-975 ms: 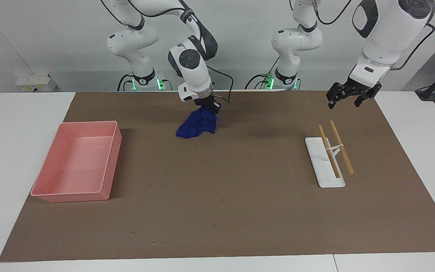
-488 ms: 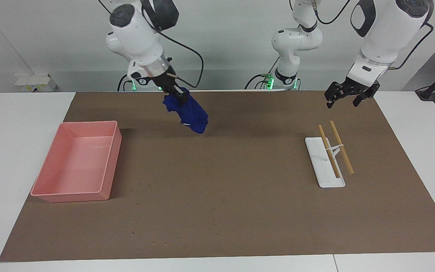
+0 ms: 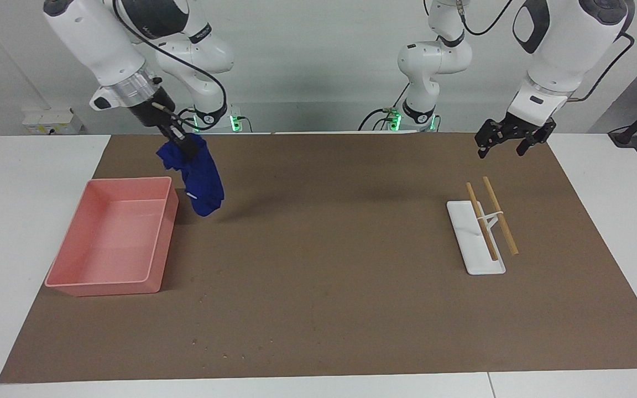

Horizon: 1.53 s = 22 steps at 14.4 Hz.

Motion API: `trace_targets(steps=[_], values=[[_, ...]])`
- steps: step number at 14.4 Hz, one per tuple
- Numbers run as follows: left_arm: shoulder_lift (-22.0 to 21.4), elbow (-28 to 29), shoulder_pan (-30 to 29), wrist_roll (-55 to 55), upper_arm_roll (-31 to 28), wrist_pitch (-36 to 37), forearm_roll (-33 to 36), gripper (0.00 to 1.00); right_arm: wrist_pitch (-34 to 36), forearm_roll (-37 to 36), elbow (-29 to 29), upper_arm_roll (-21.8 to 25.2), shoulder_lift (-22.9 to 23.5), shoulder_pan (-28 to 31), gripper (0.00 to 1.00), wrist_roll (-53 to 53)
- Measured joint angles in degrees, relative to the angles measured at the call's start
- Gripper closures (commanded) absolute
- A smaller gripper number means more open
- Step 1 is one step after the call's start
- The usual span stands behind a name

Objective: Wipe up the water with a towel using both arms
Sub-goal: 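Carry the towel into the pink bin and open the right gripper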

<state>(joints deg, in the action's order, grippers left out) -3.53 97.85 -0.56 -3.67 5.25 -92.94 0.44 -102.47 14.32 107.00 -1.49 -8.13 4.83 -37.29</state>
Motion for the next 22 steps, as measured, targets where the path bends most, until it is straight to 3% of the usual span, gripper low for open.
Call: trace_targets(steps=[4,8,17,18,20,21,22], values=[[0.00,0.00,0.01,0.00,0.12,0.00,0.00,0.00,-3.95,-2.95,0.05,0.05,1.07,10.12,1.00,22.22],[0.00,0.00,0.01,0.00,0.12,0.00,0.00,0.00,-8.82,-5.02,0.47,-0.06,3.76,14.09,1.00,34.76],[0.00,0.00,-0.04,0.00,-0.13,-0.02,0.00,0.00,-20.12,-5.31,8.36,-0.84,13.86,14.62,1.00,38.20],[0.00,0.00,-0.05,0.00,-0.14,-0.03,0.00,0.00,-21.47,-6.15,9.68,-0.89,14.70,14.06,0.96,38.21],[0.00,0.00,-0.06,0.00,-0.14,-0.04,0.00,0.00,-24.18,-9.52,12.59,-0.96,15.46,12.30,0.26,38.20],[0.00,0.00,-0.07,0.00,-0.14,-0.04,0.00,0.00,-24.91,-11.46,13.47,-0.98,15.47,11.59,0.07,38.07],[0.00,0.00,-0.07,0.00,-0.14,-0.04,0.00,0.00,-24.97,-12.79,13.69,-0.99,15.46,11.18,0.02,37.96]])
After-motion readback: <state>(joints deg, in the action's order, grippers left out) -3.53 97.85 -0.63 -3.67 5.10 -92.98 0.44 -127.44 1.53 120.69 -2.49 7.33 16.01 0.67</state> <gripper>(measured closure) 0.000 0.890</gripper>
